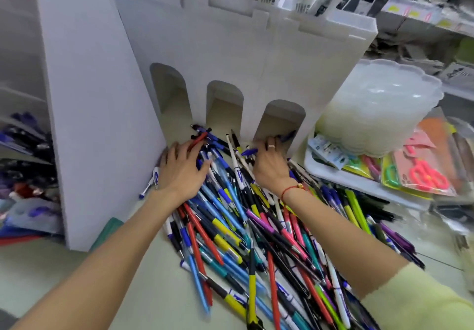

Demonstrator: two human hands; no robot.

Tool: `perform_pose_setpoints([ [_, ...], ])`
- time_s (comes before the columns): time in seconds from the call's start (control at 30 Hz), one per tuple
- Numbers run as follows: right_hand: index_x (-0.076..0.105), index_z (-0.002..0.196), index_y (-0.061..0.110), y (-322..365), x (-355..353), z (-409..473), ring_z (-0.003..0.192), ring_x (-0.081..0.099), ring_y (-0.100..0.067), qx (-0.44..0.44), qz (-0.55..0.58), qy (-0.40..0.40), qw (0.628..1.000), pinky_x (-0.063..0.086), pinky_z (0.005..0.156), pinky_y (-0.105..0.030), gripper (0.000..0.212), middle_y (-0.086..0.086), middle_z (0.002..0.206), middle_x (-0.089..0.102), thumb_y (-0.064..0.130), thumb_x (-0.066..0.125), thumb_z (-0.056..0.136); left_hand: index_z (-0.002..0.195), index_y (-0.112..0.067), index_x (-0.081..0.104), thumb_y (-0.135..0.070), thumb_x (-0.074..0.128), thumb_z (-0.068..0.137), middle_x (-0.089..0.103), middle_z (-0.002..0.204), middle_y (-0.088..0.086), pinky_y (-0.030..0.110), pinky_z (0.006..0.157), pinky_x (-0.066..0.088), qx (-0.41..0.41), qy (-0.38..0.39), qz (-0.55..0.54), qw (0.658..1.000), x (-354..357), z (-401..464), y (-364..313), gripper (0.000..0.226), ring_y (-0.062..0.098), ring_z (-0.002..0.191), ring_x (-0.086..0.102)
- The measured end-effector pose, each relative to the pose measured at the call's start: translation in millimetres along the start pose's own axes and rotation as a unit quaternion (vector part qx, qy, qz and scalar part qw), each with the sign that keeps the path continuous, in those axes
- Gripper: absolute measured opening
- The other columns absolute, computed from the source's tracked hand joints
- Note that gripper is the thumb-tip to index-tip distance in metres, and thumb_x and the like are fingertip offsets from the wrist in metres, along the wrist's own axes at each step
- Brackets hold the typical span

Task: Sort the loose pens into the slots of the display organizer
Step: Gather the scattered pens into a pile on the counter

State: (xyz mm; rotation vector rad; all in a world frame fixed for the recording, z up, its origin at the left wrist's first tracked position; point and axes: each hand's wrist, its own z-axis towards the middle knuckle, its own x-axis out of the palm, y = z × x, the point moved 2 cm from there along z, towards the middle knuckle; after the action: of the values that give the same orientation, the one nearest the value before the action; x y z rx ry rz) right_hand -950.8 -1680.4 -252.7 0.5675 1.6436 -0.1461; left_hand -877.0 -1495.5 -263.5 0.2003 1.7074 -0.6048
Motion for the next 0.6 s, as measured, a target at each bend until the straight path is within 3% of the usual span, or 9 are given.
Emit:
perform_pose_setpoints([
  [0.17, 0.034, 0.140, 0.008, 18, 7, -22, 0.127, 0.029, -0.037, -0.021, -0.076, -0.016, 0.997, 0.030, 0.102, -0.041, 0.057, -0.019, 0.141, 0.033, 0.011, 0.050, 0.086, 0.151, -0.029, 0.021, -0.038, 0.032, 0.100, 0.020, 0.157, -0.006, 0.046, 0.112, 0.019, 0.003, -0.010, -0.036, 0.999, 3, -19, -14, 0.052, 0.018, 0.143, 0.017],
  [0.37, 0.038, 0.141, 0.008, 10, 9, -41, 0.114, 0.037, -0.034, -0.077, -0.068, -0.003, 0.995, 0.026, 0.095, -0.036, 0.052, -0.019, 0.135, 0.042, 0.012, 0.041, 0.090, 0.154, -0.028, 0.010, -0.035, 0.021, 0.103, 0.007, 0.161, -0.006, 0.051, 0.118, 0.003, 0.022, 0.044, -0.031, 0.998, 9, -35, -21, 0.053, 0.017, 0.147, 0.010],
  [0.5, 0.044, 0.140, 0.013, 6, 5, -55, 0.124, 0.036, -0.032, -0.116, -0.063, 0.051, 0.990, 0.025, 0.102, -0.039, 0.060, -0.013, 0.139, 0.046, 0.030, 0.012, 0.092, 0.152, -0.031, 0.013, -0.030, 0.021, 0.104, 0.003, 0.161, -0.010, 0.047, 0.119, -0.005, 0.050, 0.072, -0.060, 0.994, 3, -37, -21, 0.049, 0.016, 0.148, 0.000],
  [0.6, 0.062, 0.123, 0.016, 11, -12, -53, 0.122, 0.038, -0.029, -0.071, -0.025, -0.002, 0.997, 0.027, 0.102, -0.038, 0.047, -0.009, 0.130, 0.055, 0.032, 0.027, 0.096, 0.148, -0.031, 0.031, -0.030, 0.025, 0.104, 0.013, 0.160, -0.007, 0.043, 0.119, -0.005, 0.022, 0.002, -0.090, 0.996, -7, -48, -16, 0.044, 0.017, 0.148, 0.002],
])
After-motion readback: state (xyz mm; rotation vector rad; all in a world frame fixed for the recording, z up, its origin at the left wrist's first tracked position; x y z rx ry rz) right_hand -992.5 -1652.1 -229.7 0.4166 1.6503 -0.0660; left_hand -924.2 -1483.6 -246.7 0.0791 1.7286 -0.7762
